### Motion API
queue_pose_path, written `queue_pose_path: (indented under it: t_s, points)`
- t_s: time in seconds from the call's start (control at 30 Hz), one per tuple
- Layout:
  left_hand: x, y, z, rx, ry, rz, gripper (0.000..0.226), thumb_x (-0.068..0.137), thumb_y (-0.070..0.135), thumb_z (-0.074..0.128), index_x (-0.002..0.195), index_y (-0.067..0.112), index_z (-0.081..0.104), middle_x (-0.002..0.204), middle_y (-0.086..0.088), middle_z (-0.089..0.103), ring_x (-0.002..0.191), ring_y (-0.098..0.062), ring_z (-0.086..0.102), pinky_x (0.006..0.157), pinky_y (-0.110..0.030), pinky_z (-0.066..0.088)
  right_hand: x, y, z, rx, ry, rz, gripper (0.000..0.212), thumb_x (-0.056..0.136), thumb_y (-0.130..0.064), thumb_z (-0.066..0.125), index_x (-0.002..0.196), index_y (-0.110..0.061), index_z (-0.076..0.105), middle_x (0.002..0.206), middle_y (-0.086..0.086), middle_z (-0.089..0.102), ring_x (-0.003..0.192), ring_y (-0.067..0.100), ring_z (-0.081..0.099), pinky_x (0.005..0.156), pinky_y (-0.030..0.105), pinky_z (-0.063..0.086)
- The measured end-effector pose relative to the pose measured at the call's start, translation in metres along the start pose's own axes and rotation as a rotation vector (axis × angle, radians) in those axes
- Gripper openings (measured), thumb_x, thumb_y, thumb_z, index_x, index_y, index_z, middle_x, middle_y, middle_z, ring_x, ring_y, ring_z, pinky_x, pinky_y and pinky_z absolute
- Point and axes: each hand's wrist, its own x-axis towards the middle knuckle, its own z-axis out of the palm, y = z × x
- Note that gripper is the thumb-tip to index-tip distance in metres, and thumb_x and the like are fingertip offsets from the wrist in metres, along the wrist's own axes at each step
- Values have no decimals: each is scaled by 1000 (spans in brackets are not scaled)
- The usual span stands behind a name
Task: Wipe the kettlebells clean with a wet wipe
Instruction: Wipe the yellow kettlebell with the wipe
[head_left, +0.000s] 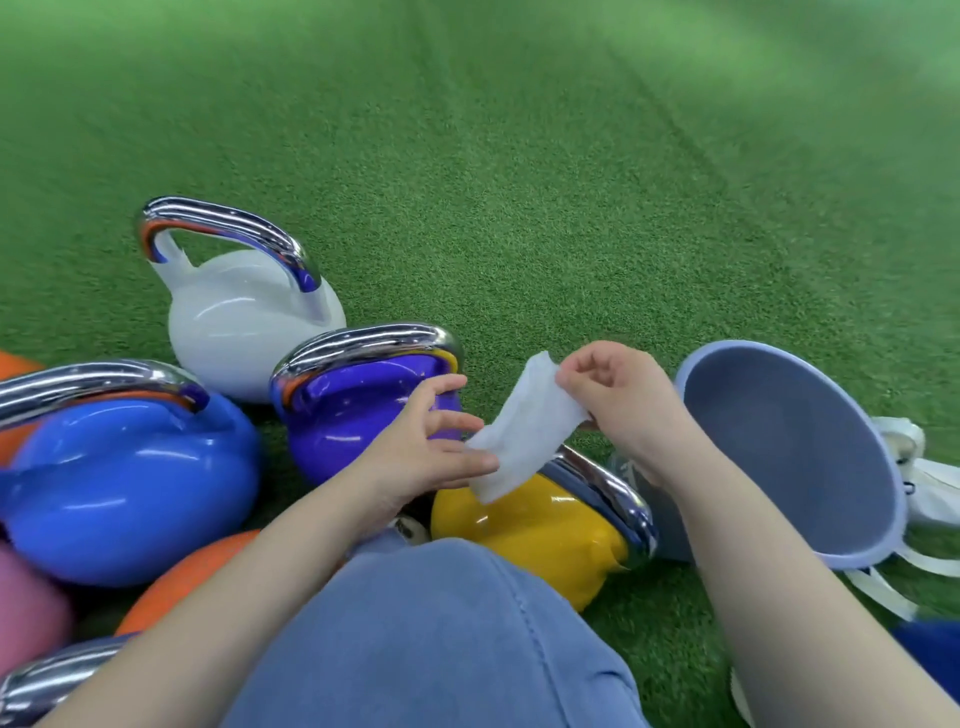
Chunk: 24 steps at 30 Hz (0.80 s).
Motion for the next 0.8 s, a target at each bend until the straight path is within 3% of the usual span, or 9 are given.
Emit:
queue_pose_path:
  t_s: [0.1,0.2,0.3,0.37,0.43,0.53,0.67,0.73,0.8]
  points:
    - [3,-8,6,260,9,171,66,62,2,83,105,36,45,104,7,57,80,-8,59,74,-21,51,1,2,2,-95,-21,-3,9,88,-14,60,81,-12,64,82,14,67,66,17,59,66,33,55]
    - [11,-15,10,307,123,236,29,77,9,73,87,28,54,86,9,59,71,-7,55,61,-15,47,3,5,-1,-283,-32,-36,12,88,-16,60,76,-19,63,71,2,62,57,8,53,57,22,43]
    - [17,-20,5,172,250,166,22,86,4,61,80,23,51,73,-1,61,58,-10,52,50,-18,44,2,7,-6,-455,-18,-48,7,87,-18,60,88,-23,66,86,-4,62,79,14,56,66,24,43]
    - [19,-21,3,151,251,135,27,84,3,63,84,26,47,72,-5,63,53,-11,53,49,-19,43,-1,4,-4,-576,111,-160,21,89,-14,57,108,-18,65,110,0,56,98,18,54,79,23,38]
    - [20,-20,4,182,228,120,31,83,5,65,92,27,46,70,-5,62,50,-8,54,49,-16,42,-4,-7,8,-599,155,-305,27,91,-10,50,115,-12,62,120,5,54,108,21,52,85,22,35]
    - [27,-19,4,304,233,43,31,83,9,62,108,18,46,70,-4,58,57,-13,54,54,-23,44,-6,-19,38,-841,-123,-222,30,98,-23,40,119,-9,56,120,11,57,111,28,52,81,29,38]
    - [37,-16,0,471,200,-62,25,88,19,58,108,15,43,88,-9,53,72,-20,53,51,-21,49,0,-24,60,-1177,-437,-117,32,101,-28,35,118,-8,53,119,13,57,110,30,54,75,31,38]
    - [43,-16,0,526,161,-78,22,91,21,54,108,13,44,101,-15,54,81,-28,55,63,-36,54,11,-26,68,-1243,-574,-63,29,97,-25,41,115,-5,54,110,12,59,99,30,56,74,33,40]
    - [47,-20,-3,627,114,-99,20,92,21,52,109,12,46,104,-18,55,87,-32,58,73,-40,52,24,-31,77,-1312,-763,-24,29,95,-24,45,113,-3,56,93,11,61,82,27,53,69,30,42]
